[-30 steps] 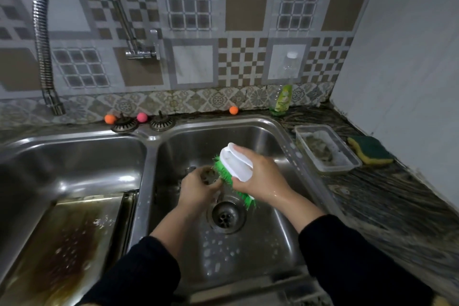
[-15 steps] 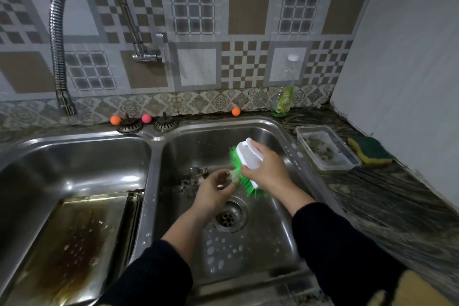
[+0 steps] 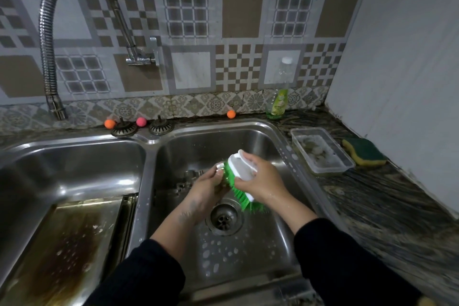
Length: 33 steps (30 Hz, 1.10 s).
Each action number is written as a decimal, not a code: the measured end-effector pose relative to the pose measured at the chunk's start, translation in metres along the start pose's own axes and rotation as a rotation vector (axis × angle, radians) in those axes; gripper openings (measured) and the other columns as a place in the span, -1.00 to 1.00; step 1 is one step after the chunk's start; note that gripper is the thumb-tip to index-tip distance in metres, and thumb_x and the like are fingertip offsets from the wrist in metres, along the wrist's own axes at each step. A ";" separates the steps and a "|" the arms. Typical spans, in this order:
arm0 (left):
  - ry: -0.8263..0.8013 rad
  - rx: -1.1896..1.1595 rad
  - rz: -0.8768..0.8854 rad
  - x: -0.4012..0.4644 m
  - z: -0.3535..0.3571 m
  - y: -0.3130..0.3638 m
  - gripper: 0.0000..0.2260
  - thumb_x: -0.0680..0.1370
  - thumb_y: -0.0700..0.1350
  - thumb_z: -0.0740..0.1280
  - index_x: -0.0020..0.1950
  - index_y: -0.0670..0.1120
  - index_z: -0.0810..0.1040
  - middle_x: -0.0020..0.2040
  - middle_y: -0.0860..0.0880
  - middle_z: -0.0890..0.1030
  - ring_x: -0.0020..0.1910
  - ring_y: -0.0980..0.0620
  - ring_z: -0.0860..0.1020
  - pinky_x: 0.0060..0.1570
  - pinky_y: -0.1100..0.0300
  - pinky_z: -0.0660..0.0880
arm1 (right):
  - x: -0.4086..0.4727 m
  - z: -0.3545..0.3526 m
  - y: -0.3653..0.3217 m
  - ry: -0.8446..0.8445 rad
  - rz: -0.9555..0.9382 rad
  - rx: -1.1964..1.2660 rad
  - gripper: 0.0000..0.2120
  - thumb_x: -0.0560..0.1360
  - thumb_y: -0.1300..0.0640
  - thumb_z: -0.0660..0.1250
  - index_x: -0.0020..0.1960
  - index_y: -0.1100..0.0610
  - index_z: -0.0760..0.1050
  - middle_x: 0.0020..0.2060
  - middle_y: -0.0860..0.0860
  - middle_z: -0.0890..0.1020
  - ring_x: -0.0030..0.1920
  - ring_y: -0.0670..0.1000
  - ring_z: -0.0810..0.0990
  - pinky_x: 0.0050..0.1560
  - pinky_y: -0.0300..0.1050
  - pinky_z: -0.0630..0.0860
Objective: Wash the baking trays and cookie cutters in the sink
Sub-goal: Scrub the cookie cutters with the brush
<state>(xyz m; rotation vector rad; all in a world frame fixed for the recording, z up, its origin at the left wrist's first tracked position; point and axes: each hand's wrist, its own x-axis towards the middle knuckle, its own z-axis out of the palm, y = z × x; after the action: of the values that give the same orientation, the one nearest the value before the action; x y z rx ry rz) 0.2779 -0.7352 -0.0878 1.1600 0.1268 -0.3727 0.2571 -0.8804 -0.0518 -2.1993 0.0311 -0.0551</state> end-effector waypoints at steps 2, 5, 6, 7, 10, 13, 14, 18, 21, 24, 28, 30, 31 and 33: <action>0.033 0.044 0.009 -0.001 0.004 -0.003 -0.70 0.66 -0.19 0.13 0.38 -0.16 0.43 0.10 -0.12 0.63 -0.04 0.06 0.62 -0.15 0.29 0.55 | 0.002 -0.002 -0.001 0.010 0.009 -0.013 -0.31 0.36 0.07 0.46 0.44 -0.11 0.32 0.31 -0.06 0.49 0.11 -0.02 0.55 -0.07 -0.25 0.49; 0.114 0.056 0.072 0.001 -0.001 0.002 -0.76 0.65 -0.17 0.17 0.29 -0.06 0.48 -0.01 -0.07 0.65 -0.11 0.06 0.62 -0.13 0.26 0.56 | -0.005 0.002 -0.004 -0.056 -0.031 -0.067 -0.29 0.34 0.06 0.46 0.44 -0.15 0.30 0.22 -0.04 0.54 0.04 -0.03 0.56 -0.16 -0.26 0.53; 0.130 0.070 0.091 0.001 -0.002 0.004 -0.78 0.64 -0.16 0.19 0.27 -0.04 0.48 -0.01 -0.08 0.64 -0.10 0.04 0.61 -0.10 0.23 0.56 | -0.007 0.001 -0.004 -0.054 -0.041 -0.077 -0.29 0.34 0.06 0.46 0.44 -0.15 0.30 0.22 -0.05 0.53 0.04 -0.04 0.56 -0.20 -0.30 0.51; 0.150 0.078 0.108 0.001 -0.005 0.005 -0.80 0.63 -0.17 0.21 0.24 -0.03 0.48 -0.02 -0.09 0.64 -0.12 0.03 0.60 -0.12 0.22 0.55 | -0.008 -0.003 -0.005 -0.037 -0.050 -0.082 -0.29 0.35 0.07 0.46 0.44 -0.14 0.30 0.23 -0.06 0.52 0.05 -0.05 0.54 -0.19 -0.31 0.48; 0.177 0.067 0.143 0.002 -0.007 0.004 -0.77 0.59 -0.22 0.29 0.24 -0.11 0.51 -0.07 -0.12 0.61 -0.29 0.10 0.57 -0.35 0.29 0.53 | -0.004 -0.010 -0.012 0.017 -0.070 -0.039 -0.30 0.37 0.09 0.46 0.45 -0.11 0.29 0.21 -0.13 0.48 0.06 -0.09 0.50 -0.09 -0.28 0.44; 0.119 0.034 0.139 -0.002 0.000 0.000 -0.77 0.59 -0.25 0.26 0.25 -0.10 0.48 -0.07 -0.13 0.58 -0.37 0.17 0.56 -0.36 0.33 0.52 | 0.006 -0.004 -0.021 0.038 -0.090 -0.046 -0.31 0.36 0.04 0.45 0.45 -0.12 0.31 0.26 -0.06 0.52 0.12 -0.02 0.55 0.02 -0.16 0.52; 0.107 0.010 0.130 -0.004 0.002 -0.002 -0.77 0.60 -0.25 0.26 0.24 -0.09 0.48 0.00 -0.15 0.59 -0.30 0.14 0.59 -0.30 0.33 0.55 | 0.010 -0.002 -0.021 0.051 -0.075 -0.047 -0.31 0.36 0.03 0.44 0.45 -0.11 0.31 0.27 -0.03 0.52 0.14 -0.01 0.55 0.07 -0.13 0.53; 0.117 -0.104 0.125 -0.004 -0.002 -0.001 -0.76 0.60 -0.26 0.24 0.27 -0.16 0.46 0.06 -0.17 0.60 -0.16 0.01 0.63 -0.25 0.27 0.60 | 0.006 0.000 -0.020 0.045 -0.063 -0.016 -0.31 0.38 0.05 0.44 0.46 -0.11 0.29 0.22 -0.13 0.49 0.10 -0.05 0.53 0.07 -0.12 0.55; 0.082 -0.075 0.108 -0.003 -0.005 0.000 -0.76 0.60 -0.25 0.24 0.27 -0.14 0.47 0.05 -0.17 0.62 -0.20 0.05 0.66 -0.20 0.25 0.60 | 0.006 0.001 -0.021 0.028 -0.083 -0.051 -0.31 0.38 0.05 0.44 0.46 -0.10 0.29 0.23 -0.13 0.48 0.10 -0.05 0.53 0.07 -0.10 0.55; 0.040 -0.095 0.089 -0.004 -0.002 0.003 -0.79 0.62 -0.23 0.22 0.23 -0.09 0.50 0.03 -0.14 0.65 -0.15 0.05 0.66 -0.06 0.21 0.60 | 0.017 -0.008 -0.022 0.068 -0.017 -0.006 -0.32 0.37 0.07 0.45 0.45 -0.06 0.32 0.33 -0.04 0.48 0.17 0.00 0.53 0.11 -0.10 0.53; -0.012 -0.125 0.082 0.001 -0.008 0.017 -0.77 0.66 -0.22 0.11 0.18 -0.05 0.52 -0.21 -0.04 0.68 -0.36 0.14 0.61 -0.31 0.30 0.56 | 0.006 -0.006 -0.021 -0.049 -0.081 -0.167 -0.28 0.34 0.03 0.47 0.44 -0.12 0.30 0.24 -0.03 0.54 0.11 0.01 0.55 0.06 -0.09 0.54; -0.053 -0.138 0.067 -0.001 -0.010 0.018 -0.74 0.66 -0.24 0.09 0.19 -0.06 0.53 -0.14 -0.07 0.68 -0.30 0.12 0.63 -0.27 0.28 0.57 | 0.003 0.000 -0.021 -0.022 -0.124 -0.243 -0.27 0.32 0.01 0.46 0.45 -0.15 0.28 0.22 -0.03 0.57 0.14 0.03 0.56 0.07 -0.07 0.54; -0.059 -0.142 0.072 -0.001 -0.011 0.019 -0.74 0.66 -0.24 0.09 0.21 -0.06 0.53 -0.10 -0.09 0.68 -0.27 0.10 0.64 -0.23 0.25 0.58 | 0.003 0.002 -0.022 -0.001 -0.142 -0.263 -0.27 0.33 0.02 0.45 0.45 -0.15 0.27 0.23 -0.03 0.57 0.16 0.03 0.55 0.09 -0.08 0.53; -0.024 -0.127 0.085 0.001 -0.016 0.020 -0.75 0.66 -0.22 0.12 0.25 -0.07 0.52 -0.09 -0.11 0.67 -0.22 0.04 0.62 -0.10 0.16 0.56 | 0.004 0.004 -0.027 -0.021 -0.167 -0.317 -0.28 0.36 0.03 0.44 0.46 -0.12 0.27 0.23 -0.02 0.56 0.19 0.03 0.53 0.07 -0.19 0.48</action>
<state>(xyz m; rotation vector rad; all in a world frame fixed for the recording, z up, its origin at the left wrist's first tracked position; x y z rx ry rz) 0.2872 -0.7142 -0.0769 1.0321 0.0786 -0.2986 0.2612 -0.8615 -0.0317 -2.5153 -0.1670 -0.1277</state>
